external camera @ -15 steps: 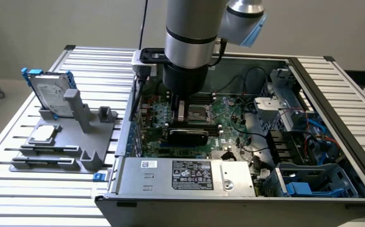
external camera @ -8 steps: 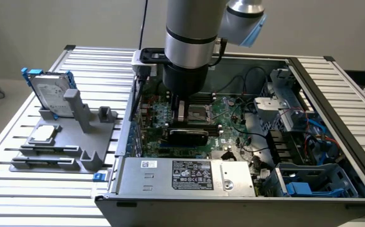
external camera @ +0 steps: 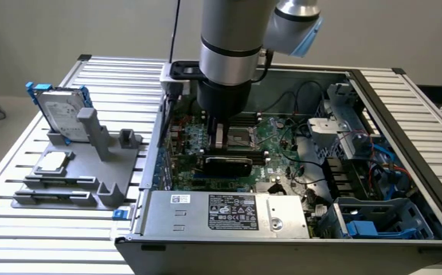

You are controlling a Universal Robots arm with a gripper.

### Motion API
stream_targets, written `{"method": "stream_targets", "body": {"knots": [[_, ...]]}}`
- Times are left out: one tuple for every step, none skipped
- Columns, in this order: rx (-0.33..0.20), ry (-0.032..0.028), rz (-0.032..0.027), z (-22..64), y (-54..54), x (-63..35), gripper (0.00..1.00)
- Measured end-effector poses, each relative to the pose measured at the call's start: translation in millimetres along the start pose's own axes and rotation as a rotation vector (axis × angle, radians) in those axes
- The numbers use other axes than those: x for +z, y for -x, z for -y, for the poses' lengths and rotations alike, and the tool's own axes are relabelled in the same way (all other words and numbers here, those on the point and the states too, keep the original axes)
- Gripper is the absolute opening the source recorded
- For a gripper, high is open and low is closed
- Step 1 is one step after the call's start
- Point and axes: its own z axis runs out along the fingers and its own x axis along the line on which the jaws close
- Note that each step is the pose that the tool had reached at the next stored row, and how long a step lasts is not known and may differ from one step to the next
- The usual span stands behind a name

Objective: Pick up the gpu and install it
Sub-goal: 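Press down on the gpu until it lock into place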

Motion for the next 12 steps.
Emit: {"method": "stream_targets", "body": {"knots": [[0.000,-0.0022,0.0001,0.0,0.9,1.4,0.11],[0.000,-0.0041,0.0001,0.0,1.6,2.3,0.11],[0.000,-0.0064,0.0001,-0.2,2.4,3.1,0.11],[0.000,-0.0084,0.0002,-0.6,2.9,3.5,0.11],[0.000,-0.0097,0.0001,-1.1,3.1,3.8,0.11],[0.000,-0.0102,-0.0006,-1.6,3.2,3.9,0.11],[0.000,-0.0105,-0.0011,-2.0,3.2,4.0,0.11],[0.000,-0.0107,-0.0019,-2.3,3.3,4.5,0.11],[0.000,-0.0108,-0.0034,-2.3,3.2,5.0,0.11],[0.000,-0.0109,-0.0052,-2.3,3.2,5.6,0.11],[-0.001,-0.0110,-0.0068,-2.3,3.2,6.2,0.11],[-0.001,-0.0110,-0.0080,-2.3,3.2,6.9,0.11]]}}
